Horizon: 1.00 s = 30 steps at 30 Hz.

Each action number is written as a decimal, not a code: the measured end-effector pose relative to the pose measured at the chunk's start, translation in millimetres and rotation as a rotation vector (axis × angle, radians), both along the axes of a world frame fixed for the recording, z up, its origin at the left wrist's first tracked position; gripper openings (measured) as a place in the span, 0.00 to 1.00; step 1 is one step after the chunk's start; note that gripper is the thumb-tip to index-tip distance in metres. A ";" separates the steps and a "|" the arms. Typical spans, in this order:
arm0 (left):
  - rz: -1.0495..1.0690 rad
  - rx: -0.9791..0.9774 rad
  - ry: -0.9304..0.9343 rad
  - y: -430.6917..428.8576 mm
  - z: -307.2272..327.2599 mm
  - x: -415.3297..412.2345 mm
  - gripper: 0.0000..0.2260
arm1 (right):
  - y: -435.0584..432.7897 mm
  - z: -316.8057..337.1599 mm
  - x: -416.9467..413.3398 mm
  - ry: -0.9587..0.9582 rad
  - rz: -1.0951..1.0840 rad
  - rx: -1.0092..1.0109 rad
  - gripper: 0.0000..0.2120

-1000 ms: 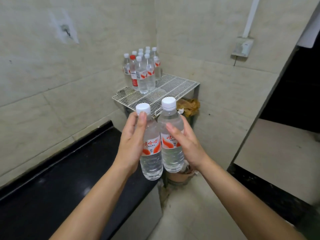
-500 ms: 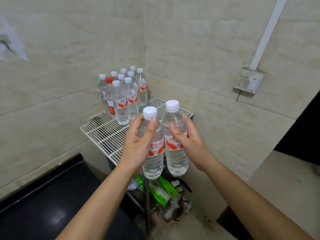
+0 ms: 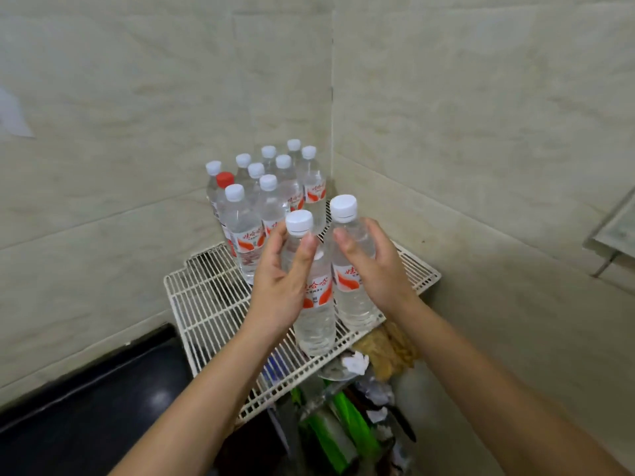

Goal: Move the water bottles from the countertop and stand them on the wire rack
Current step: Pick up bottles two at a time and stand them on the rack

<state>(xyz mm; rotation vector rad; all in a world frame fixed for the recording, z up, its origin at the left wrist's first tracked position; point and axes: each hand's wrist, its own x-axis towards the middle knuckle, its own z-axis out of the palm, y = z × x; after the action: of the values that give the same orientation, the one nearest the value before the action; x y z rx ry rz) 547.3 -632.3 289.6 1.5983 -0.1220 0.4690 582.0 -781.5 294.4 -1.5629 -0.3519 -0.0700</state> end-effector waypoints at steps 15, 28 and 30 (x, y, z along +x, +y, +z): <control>0.247 0.317 0.084 -18.1 -10.5 143.2 0.18 | -16.8 -21.9 185.2 -0.108 0.078 -0.072 0.03; 0.458 1.065 0.271 31.0 64.9 199.0 0.20 | 14.4 -0.5 257.2 -0.243 0.040 -0.430 0.18; 0.451 1.054 0.329 36.0 61.2 202.3 0.20 | 19.1 -1.7 263.5 -0.234 0.070 -0.492 0.19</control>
<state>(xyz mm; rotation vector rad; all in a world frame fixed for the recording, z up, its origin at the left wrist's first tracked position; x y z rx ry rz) 749.6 -596.4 350.7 2.7426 0.3024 0.5065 845.4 -762.4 292.7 -2.0326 -0.6432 -0.1189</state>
